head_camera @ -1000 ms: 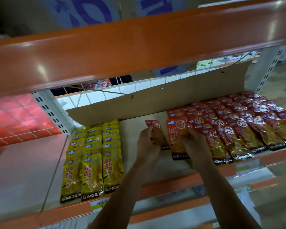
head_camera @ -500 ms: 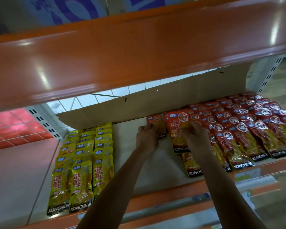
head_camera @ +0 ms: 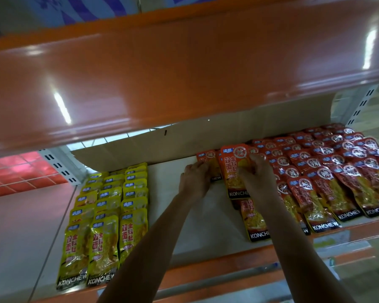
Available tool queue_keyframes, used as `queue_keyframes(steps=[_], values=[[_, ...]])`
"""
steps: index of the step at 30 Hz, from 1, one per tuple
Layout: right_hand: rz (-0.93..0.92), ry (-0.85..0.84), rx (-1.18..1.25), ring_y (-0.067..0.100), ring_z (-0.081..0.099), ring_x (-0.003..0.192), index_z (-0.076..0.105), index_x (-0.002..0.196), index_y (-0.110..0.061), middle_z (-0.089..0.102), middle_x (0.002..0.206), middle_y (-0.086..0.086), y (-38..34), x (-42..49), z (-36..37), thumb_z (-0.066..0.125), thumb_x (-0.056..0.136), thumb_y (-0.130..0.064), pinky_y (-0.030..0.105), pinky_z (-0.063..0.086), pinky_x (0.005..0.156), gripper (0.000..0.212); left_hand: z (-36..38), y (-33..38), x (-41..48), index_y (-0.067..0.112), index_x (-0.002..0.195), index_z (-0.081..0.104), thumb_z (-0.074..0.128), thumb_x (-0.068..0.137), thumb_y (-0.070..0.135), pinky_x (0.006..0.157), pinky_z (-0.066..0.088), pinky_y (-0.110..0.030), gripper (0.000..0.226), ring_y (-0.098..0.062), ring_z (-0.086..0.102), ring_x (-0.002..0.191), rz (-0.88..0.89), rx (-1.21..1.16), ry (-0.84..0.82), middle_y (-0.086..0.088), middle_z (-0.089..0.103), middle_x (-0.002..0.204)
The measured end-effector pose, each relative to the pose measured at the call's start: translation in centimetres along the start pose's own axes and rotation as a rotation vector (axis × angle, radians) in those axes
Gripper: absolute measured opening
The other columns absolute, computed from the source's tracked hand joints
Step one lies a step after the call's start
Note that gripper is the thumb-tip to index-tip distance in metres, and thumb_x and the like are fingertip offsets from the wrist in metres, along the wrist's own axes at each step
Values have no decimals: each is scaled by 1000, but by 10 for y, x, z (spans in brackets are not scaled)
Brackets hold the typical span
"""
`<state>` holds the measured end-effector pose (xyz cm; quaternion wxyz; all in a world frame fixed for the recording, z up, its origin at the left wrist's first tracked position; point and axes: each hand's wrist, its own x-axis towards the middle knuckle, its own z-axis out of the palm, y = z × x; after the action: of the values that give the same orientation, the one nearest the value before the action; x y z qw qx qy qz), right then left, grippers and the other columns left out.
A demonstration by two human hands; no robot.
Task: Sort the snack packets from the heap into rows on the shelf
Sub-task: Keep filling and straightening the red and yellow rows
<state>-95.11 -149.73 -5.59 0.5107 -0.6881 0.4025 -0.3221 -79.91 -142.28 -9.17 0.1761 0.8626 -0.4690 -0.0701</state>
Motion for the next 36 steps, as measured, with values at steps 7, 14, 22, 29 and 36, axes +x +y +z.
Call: queue_keyframes(steps=[7, 14, 22, 29, 36], values=[[-90, -8, -115, 10, 59, 70, 54, 124, -14, 62, 85, -3, -9, 7, 14, 53, 91, -10, 26, 48, 59, 33, -9, 21, -15, 18, 127, 59, 51, 98, 24, 85, 45, -9, 30, -6, 60, 104, -21, -591, 281, 6, 65, 116], [-131, -36, -290, 17, 54, 102, 49, 130, -7, 58, 119, 7, -9, 11, 25, 54, 92, -16, 24, 38, 80, 39, -8, 16, -16, 28, 130, 53, 67, 88, 27, 77, 57, -26, 43, -3, 66, 89, -275, -914, 312, 4, 69, 105], [-217, 6, -411, 21, 52, 115, 47, 135, -8, 56, 126, 9, 4, 6, 20, 55, 92, -12, 22, 34, 84, 44, -1, 4, -16, 23, 134, 50, 67, 89, 24, 59, 40, -3, 49, 8, 55, 72, -329, -686, 249, 2, 67, 107], [-262, 8, -436, 22, 53, 114, 49, 133, -7, 57, 123, 10, 1, 1, 17, 53, 92, -8, 21, 36, 84, 42, 3, 15, -17, 14, 129, 57, 60, 92, 29, 87, 53, -35, 40, -23, 63, 101, -248, -335, 246, -9, 64, 116], [-416, -157, -538, 25, 54, 117, 53, 129, -5, 57, 127, 12, -14, -4, 39, 50, 92, -6, 29, 43, 97, 37, 0, 5, -11, 15, 126, 58, 48, 96, 23, 88, 47, -38, 33, -30, 55, 110, -240, -201, 265, -11, 62, 119]])
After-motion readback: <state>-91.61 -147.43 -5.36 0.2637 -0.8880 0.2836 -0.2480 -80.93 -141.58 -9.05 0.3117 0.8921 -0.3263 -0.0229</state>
